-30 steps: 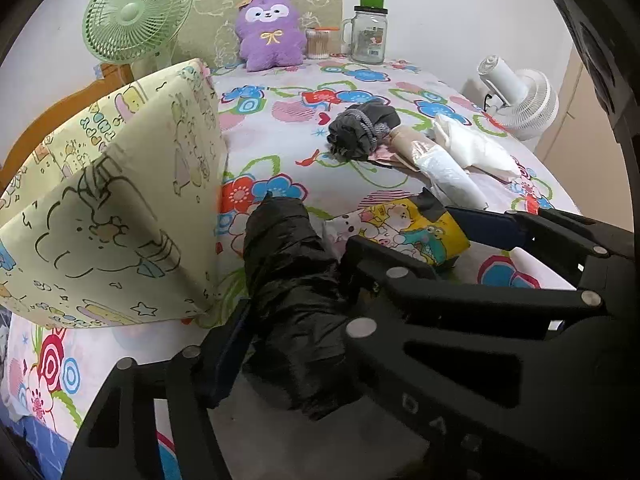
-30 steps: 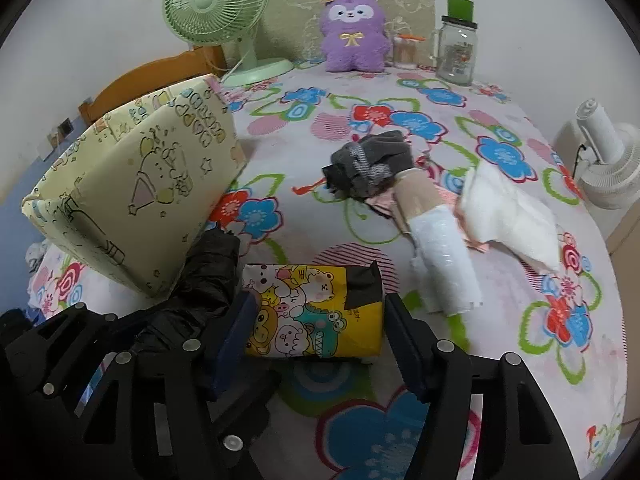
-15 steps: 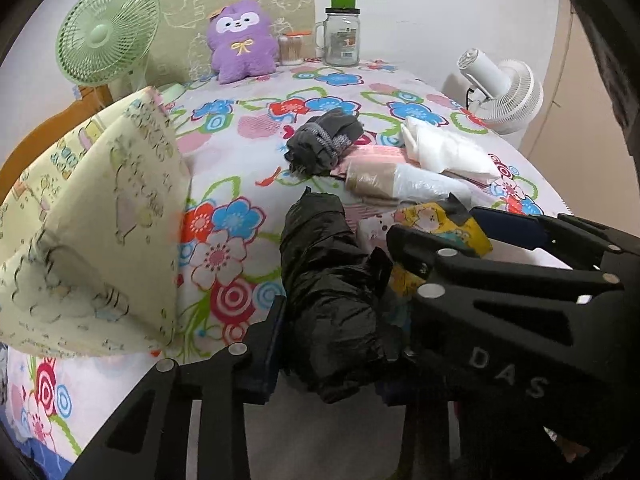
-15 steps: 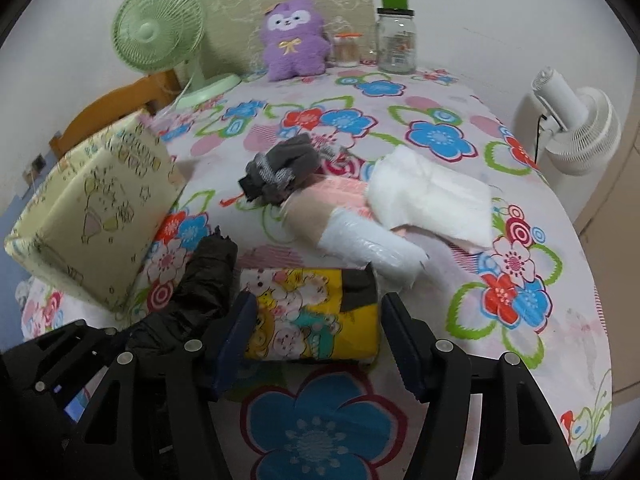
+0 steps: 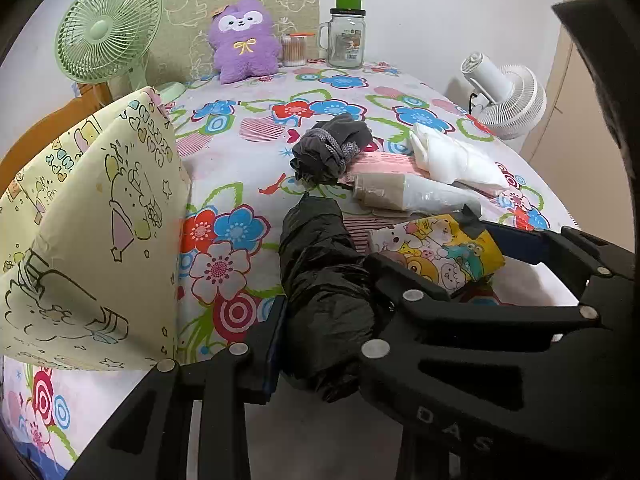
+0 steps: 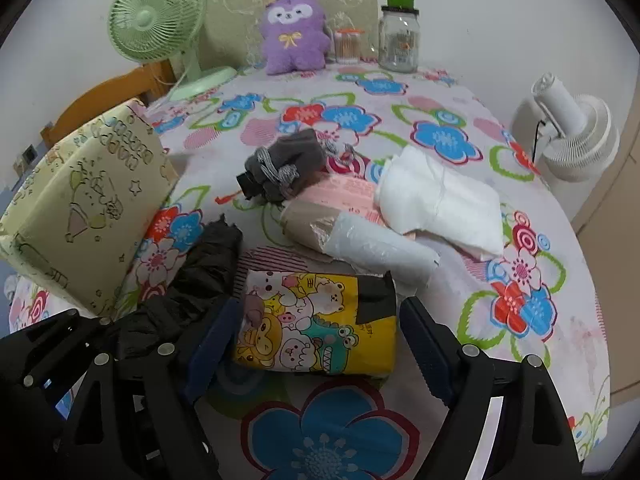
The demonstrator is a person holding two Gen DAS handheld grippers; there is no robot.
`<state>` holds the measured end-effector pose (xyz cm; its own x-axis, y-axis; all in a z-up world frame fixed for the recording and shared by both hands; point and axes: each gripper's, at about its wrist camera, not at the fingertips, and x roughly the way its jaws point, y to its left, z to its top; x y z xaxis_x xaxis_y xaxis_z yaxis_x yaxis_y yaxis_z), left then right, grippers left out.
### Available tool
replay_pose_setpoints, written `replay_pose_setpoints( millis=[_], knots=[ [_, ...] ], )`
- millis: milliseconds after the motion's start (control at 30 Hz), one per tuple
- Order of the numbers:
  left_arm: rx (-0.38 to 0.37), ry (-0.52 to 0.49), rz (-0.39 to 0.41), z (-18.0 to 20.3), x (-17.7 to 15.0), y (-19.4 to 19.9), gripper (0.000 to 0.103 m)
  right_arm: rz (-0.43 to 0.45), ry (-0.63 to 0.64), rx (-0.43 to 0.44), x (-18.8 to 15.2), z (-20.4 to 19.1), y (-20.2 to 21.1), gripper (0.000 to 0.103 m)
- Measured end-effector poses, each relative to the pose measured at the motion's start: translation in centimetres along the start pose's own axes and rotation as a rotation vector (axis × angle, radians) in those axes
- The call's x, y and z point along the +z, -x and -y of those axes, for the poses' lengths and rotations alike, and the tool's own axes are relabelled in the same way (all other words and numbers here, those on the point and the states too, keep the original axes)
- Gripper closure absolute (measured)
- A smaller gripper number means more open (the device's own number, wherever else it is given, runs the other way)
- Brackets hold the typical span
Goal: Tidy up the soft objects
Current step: 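Grasp the black plastic bag with the left tool while the right tool grasps the yellow cartoon tissue pack, then lift the black bag and yellow tissue pack up off the table with both tools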
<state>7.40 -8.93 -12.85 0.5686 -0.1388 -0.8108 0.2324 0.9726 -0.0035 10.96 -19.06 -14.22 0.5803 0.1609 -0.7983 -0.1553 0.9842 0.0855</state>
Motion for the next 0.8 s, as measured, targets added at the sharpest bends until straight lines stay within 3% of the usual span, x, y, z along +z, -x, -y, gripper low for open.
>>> replay_pose_setpoints(
  millis=[333, 800],
  knots=[
    [-0.005, -0.021, 0.0, 0.6, 0.0, 0.2, 0.072, -0.003, -0.029, -0.001, -0.4, 0.2, 0.3, 0.033],
    [-0.008, -0.032, 0.056, 1.3, 0.7, 2.3, 0.072, 0.052, -0.052, -0.01, -0.1, 0.5, 2.9, 0.034]
  ],
)
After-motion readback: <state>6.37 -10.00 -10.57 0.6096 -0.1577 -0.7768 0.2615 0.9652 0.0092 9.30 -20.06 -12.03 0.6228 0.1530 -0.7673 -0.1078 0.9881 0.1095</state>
